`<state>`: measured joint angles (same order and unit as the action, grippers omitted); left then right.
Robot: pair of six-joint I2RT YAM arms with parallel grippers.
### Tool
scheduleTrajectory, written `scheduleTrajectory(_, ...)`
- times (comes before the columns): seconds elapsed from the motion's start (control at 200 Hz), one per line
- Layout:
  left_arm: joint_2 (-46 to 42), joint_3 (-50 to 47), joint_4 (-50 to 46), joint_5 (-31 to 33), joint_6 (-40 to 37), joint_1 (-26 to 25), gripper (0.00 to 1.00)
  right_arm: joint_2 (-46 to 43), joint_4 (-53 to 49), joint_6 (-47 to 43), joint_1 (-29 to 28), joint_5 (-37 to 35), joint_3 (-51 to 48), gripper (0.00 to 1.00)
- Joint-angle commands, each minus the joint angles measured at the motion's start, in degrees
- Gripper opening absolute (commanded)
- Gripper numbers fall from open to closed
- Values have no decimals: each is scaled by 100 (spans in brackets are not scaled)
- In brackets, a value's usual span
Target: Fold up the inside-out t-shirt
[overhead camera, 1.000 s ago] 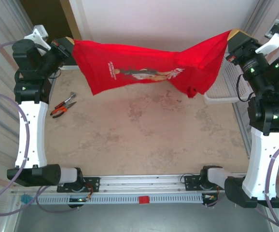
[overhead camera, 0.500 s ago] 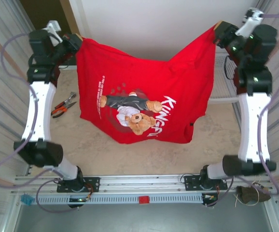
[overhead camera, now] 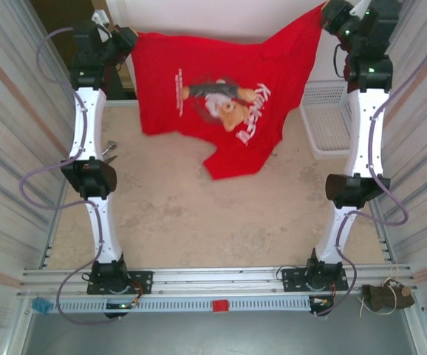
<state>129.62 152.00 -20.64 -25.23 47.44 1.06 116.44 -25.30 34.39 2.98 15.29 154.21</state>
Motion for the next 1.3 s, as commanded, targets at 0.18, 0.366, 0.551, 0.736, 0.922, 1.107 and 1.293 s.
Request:
scheduleTrajectory(0.18, -1860, -2019, 870, -356, -207, 114, 0, -1827, 814, 40, -15, 200, -2072, 0)
scheduleTrajectory(0.366, -3220, -4948, 1342, -494, -616, 79, 0, -4055, 1618, -19, -135, -17, -6184, 0)
scheduleTrajectory(0.551, -4800, -8055, 1586, -400, -995, 79, 0, -6569, 1235, 298, -627, -475, -9677, 0)
scheduleTrajectory(0.736, -5999, -10117, 856, 266, -1420, 23, 0, -8535, -211, 930, -2011, -1579, -11703, 0)
scheduleTrajectory(0.922, -6348, -11287, 612, 505, -1520, 2, 0, -9316, -1238, 1887, -3290, -2598, -12707, 0)
scheduleTrajectory(1.107, -6868, -11740, 46, 746, -1556, -22, 0, -9792, -2219, 2534, -4109, -3264, -12653, 0)
scheduleTrajectory(1.293, -7391, -11907, -531, 927, -1528, -53, 0, -9925, -2753, 2845, -4443, -3489, -12401, 0)
